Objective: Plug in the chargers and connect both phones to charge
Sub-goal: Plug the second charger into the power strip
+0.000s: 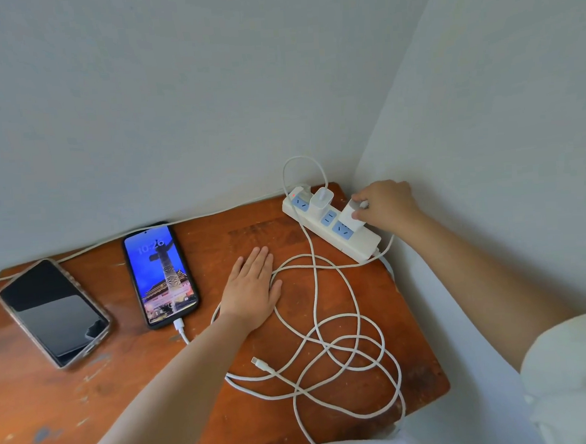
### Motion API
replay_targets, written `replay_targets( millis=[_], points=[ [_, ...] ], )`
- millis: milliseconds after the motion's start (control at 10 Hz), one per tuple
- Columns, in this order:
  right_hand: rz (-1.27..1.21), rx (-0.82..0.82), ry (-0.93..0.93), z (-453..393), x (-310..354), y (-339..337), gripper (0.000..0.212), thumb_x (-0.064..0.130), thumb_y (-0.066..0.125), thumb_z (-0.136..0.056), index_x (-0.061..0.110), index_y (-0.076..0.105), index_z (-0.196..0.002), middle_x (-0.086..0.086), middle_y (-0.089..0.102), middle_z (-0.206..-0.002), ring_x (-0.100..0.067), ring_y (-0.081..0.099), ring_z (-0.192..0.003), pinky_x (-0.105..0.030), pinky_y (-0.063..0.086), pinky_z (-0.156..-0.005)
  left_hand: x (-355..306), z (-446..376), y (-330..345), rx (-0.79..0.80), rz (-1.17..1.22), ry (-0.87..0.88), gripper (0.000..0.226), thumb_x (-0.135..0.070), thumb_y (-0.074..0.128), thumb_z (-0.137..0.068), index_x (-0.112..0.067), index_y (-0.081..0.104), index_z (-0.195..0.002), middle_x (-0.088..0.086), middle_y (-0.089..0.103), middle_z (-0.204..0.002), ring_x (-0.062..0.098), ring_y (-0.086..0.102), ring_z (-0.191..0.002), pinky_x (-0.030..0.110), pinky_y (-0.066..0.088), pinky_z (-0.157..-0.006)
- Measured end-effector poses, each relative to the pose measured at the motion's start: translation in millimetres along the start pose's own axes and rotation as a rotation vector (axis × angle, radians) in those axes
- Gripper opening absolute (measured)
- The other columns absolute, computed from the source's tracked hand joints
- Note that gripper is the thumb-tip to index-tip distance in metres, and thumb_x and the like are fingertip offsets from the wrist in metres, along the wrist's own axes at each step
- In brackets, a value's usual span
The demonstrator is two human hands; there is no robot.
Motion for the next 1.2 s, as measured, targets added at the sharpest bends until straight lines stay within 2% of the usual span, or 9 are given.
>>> replay_targets(
  millis=[100, 200, 300, 400, 500, 600, 700, 800, 1200],
  points=[
    [0.205, -0.131, -0.063, 7, 5, 0, 0.024, 0.024, 0.049, -0.093, 0.015, 0.062, -0.110, -0.008, 0.062, -0.106, -0.026, 0.051, -0.101, -0.037, 0.034, -0.086, 0, 0, 0, -0.006, 0.000, 0.003, 0.057, -0.045, 0.018, -0.094, -0.019, 0.003, -0.142, 0.000, 0.003, -0.155, 0.014, -0.004, -0.141, 0.028, -0.012, -0.105],
    [0.222, -0.238, -0.104, 20, 11, 11, 0.021, 0.015, 0.055, -0.088, 0.007, 0.062, -0.106, -0.009, 0.058, -0.114, -0.027, 0.042, -0.113, -0.040, 0.029, -0.094, 0, 0, 0, -0.008, 0.003, 0.005, 0.057, -0.045, 0.018, -0.094, -0.019, 0.003, -0.142, 0.000, 0.003, -0.155, 0.014, -0.004, -0.141, 0.028, -0.012, -0.105],
    [0.239, -0.229, -0.143, 29, 20, 20, 0.026, 0.011, 0.060, -0.084, 0.001, 0.057, -0.108, -0.013, 0.056, -0.119, -0.029, 0.043, -0.115, -0.042, 0.030, -0.096, 0, 0, 0, -0.008, 0.005, 0.011, 0.056, -0.045, 0.018, -0.094, -0.019, 0.003, -0.142, 0.000, 0.004, -0.155, 0.014, -0.004, -0.141, 0.028, -0.012, -0.106],
    [0.249, -0.250, -0.203, 38, 30, 19, 0.042, 0.012, 0.083, -0.059, -0.003, 0.063, -0.093, -0.016, 0.068, -0.094, -0.031, 0.062, -0.091, -0.037, 0.051, -0.076, 0, 0, 0, -0.010, 0.008, 0.012, 0.056, -0.045, 0.018, -0.094, -0.019, 0.003, -0.142, 0.000, 0.004, -0.155, 0.014, -0.004, -0.141, 0.028, -0.012, -0.106],
    [0.196, -0.286, -0.212, 45, 34, 16, 0.049, 0.008, 0.092, -0.037, -0.004, 0.067, -0.077, -0.017, 0.071, -0.075, -0.031, 0.067, -0.069, -0.031, 0.055, -0.058, 0, 1, 0, -0.013, 0.010, 0.015, 0.056, -0.044, 0.018, -0.094, -0.019, 0.004, -0.142, 0.000, 0.004, -0.155, 0.014, -0.004, -0.141, 0.029, -0.012, -0.107],
    [0.138, -0.241, -0.211, 46, 35, 20, 0.051, 0.003, 0.092, -0.040, -0.008, 0.066, -0.083, -0.022, 0.070, -0.081, -0.034, 0.066, -0.070, -0.033, 0.056, -0.056, 1, 1, 0, -0.016, 0.011, 0.016, 0.056, -0.044, 0.018, -0.094, -0.019, 0.004, -0.142, 0.000, 0.004, -0.155, 0.014, -0.004, -0.141, 0.029, -0.011, -0.108],
    [0.111, -0.169, -0.185, 40, 32, 25, 0.046, 0.009, 0.075, -0.075, -0.004, 0.052, -0.113, -0.019, 0.059, -0.115, -0.031, 0.056, -0.099, -0.032, 0.051, -0.076, 1, 1, 1, -0.015, 0.009, 0.011, 0.056, -0.045, 0.018, -0.094, -0.019, 0.003, -0.142, 0.000, 0.004, -0.155, 0.014, -0.004, -0.141, 0.028, -0.012, -0.106],
    [0.121, -0.170, -0.184, 31, 24, 25, 0.040, 0.014, 0.062, -0.086, 0.002, 0.045, -0.121, -0.013, 0.051, -0.126, -0.026, 0.049, -0.107, -0.028, 0.046, -0.083, 1, 1, 1, -0.018, 0.007, 0.012, 0.056, -0.045, 0.018, -0.094, -0.019, 0.004, -0.142, 0.000, 0.005, -0.155, 0.014, -0.003, -0.141, 0.028, -0.012, -0.105],
    [0.146, -0.151, -0.162, 26, 30, 27, 0.041, 0.018, 0.064, -0.085, 0.004, 0.046, -0.118, -0.011, 0.051, -0.124, -0.024, 0.050, -0.105, -0.027, 0.047, -0.078, 0, 2, -1, -0.021, 0.011, 0.008, 0.056, -0.044, 0.019, -0.094, -0.018, 0.005, -0.142, 0.001, 0.005, -0.155, 0.015, -0.003, -0.141, 0.028, -0.013, -0.105]
  ],
)
Point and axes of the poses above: each hand's wrist, its own z-axis away from the middle knuckle, its own y-axis out of the palm, x = y × z, the point moved 4 cm from there along -z, towards the middle knuckle
